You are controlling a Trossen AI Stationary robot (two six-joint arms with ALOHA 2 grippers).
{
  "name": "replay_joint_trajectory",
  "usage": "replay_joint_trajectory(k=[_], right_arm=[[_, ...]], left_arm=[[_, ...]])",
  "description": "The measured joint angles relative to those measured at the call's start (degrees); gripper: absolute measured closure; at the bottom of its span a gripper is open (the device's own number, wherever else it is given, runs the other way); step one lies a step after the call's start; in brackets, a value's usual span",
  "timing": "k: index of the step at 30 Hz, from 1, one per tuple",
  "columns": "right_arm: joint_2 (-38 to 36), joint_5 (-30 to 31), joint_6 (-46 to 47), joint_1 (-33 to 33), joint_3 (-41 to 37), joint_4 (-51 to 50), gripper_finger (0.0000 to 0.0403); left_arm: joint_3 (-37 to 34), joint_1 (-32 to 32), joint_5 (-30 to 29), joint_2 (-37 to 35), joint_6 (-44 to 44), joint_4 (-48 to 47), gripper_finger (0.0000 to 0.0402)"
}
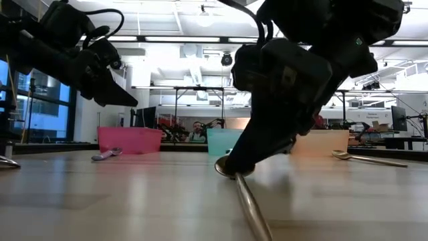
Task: Sort silverware by color (type)
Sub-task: Put the gold spoon into the orange bin
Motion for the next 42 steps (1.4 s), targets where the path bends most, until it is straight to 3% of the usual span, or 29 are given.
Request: replay_joint_trajectory(k=[8, 16, 24, 30, 36, 42], right_arm=[[-8.84, 2.77, -7.05, -1.21, -0.04, -8.92, 0.0401], [-26.46, 11.36, -10.26, -6.93, -0.04, -32.55, 0.0403], [-40.71, 19.48, -13.43, -21.06, 5.91, -61.46, 0.0403], [-39.96, 22.01, -24.25, -36.02, 16.72, -72.91, 0.0403], [-32.94, 21.52, -36.44, -48.07, 26.25, -79.05, 0.0403], [-24.26, 20.17, -46.55, -55.75, 31.66, -80.59, 0.0403]], left_arm=[[0.0, 0.0, -1.67, 0.0, -0.47, 0.21, 0.0383], [0.0, 0.0, -1.71, 0.0, -0.96, 1.67, 0.0383], [0.0, 0.0, -1.71, 0.01, -0.94, 2.19, 0.0383], [0.0, 0.0, -1.71, 0.0, -0.94, 3.11, 0.0383], [0.0, 0.0, -1.71, 0.0, -1.15, 2.88, 0.0383], [0.0, -0.02, -1.71, 0.0, -1.05, 2.91, 0.0383]])
